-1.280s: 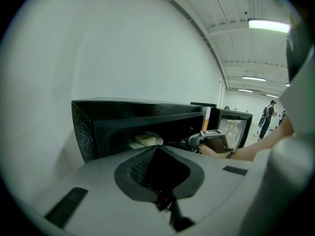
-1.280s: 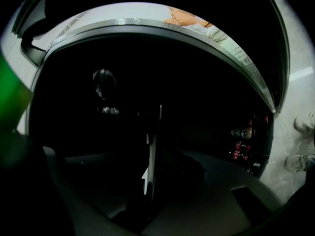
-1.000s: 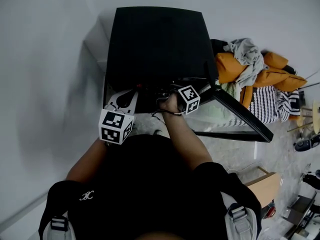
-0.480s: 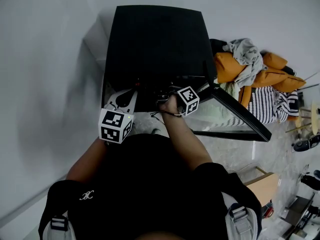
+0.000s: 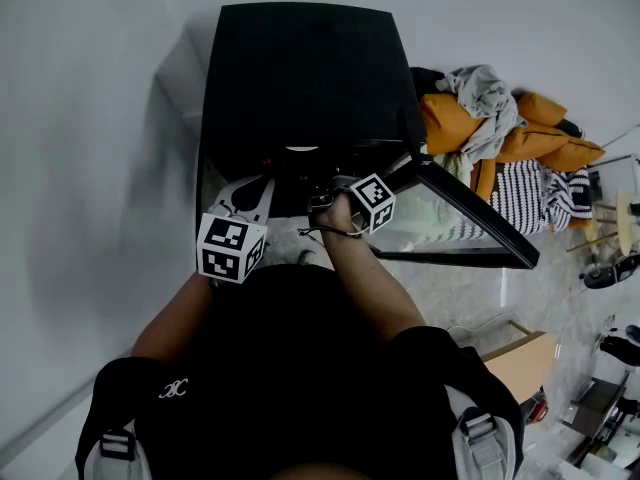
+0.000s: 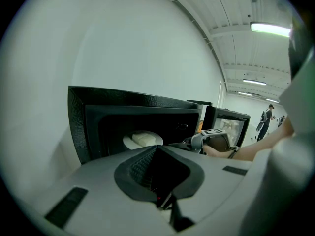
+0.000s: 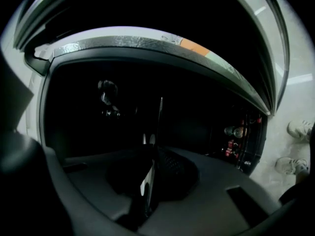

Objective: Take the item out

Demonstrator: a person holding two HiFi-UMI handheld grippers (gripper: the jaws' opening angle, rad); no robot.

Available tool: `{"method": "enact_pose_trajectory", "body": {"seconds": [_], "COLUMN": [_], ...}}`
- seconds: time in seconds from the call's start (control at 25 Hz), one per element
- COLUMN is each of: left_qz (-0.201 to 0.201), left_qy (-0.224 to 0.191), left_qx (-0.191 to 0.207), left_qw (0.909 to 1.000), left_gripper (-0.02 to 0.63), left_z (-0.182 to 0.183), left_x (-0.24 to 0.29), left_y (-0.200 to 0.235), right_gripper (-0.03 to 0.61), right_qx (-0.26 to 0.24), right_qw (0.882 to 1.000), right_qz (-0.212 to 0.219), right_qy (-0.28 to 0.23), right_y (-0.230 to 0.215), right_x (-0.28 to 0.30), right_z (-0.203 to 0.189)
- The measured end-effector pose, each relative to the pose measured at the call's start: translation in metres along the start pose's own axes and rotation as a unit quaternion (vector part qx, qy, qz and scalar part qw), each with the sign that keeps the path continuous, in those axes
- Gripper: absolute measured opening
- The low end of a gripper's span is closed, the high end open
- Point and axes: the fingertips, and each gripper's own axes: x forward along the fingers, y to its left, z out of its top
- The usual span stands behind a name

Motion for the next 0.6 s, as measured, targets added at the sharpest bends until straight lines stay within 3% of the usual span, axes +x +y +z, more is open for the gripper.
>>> {"method": "enact_pose_trajectory", "body": {"seconds": [0.6], "left_qz": [-0.029], "left_qy": [0.016], "left_qx": [0.000], "left_qw": [0.9995], "left_gripper": [0.008], "left_z": [-0.012], "left_x": [0.001], "left_y": [-0.012], "right_gripper": [0.035], "right_qx": [-0.004], "right_qw": [1.000], "right_qz": [-0.001], "right_qy": [0.004], "right_y": [-0.003], "right_x": [-0.023], "right_z": [-0.006]}}
